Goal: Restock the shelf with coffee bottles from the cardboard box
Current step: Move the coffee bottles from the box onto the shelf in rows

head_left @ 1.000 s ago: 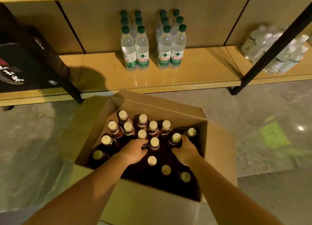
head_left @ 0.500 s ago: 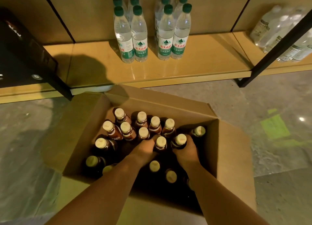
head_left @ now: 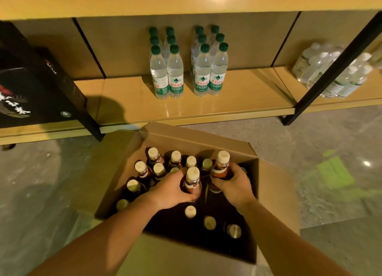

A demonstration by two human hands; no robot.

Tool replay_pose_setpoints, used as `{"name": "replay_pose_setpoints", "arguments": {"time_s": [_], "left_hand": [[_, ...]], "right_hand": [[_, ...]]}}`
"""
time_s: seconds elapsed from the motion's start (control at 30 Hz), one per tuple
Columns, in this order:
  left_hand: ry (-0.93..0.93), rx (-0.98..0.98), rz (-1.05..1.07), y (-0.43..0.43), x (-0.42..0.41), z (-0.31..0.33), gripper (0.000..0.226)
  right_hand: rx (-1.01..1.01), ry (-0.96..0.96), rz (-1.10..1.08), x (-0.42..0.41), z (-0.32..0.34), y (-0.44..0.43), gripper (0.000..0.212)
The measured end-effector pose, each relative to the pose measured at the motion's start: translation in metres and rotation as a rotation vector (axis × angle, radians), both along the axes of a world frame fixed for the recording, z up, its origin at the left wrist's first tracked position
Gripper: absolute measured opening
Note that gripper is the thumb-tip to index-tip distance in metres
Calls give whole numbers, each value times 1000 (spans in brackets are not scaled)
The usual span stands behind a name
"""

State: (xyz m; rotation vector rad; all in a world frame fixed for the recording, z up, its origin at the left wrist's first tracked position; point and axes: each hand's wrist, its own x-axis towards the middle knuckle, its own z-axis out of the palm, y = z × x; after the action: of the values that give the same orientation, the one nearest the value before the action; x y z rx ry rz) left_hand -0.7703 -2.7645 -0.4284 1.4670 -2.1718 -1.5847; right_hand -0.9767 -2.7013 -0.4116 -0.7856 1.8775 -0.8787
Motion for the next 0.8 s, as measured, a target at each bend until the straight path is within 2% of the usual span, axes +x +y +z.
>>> {"name": "replay_pose_setpoints", "arguments": {"time_s": [0.2, 0.4, 0.6, 0.8], "left_hand": [[96, -69, 76, -5, 9, 80, 45], [228, -254, 217, -9, -14, 176, 35], [342, -440, 324, -4, -65, 271, 40], [454, -571, 387, 11, -149, 344, 38]], "right_hand": [[-86, -25, 44, -19, 76, 1, 64], [-274, -22, 63, -43, 168, 2, 50], [-446, 3, 95, -94, 257, 13, 49], [-574, 58, 88, -181, 333, 41, 48]]}}
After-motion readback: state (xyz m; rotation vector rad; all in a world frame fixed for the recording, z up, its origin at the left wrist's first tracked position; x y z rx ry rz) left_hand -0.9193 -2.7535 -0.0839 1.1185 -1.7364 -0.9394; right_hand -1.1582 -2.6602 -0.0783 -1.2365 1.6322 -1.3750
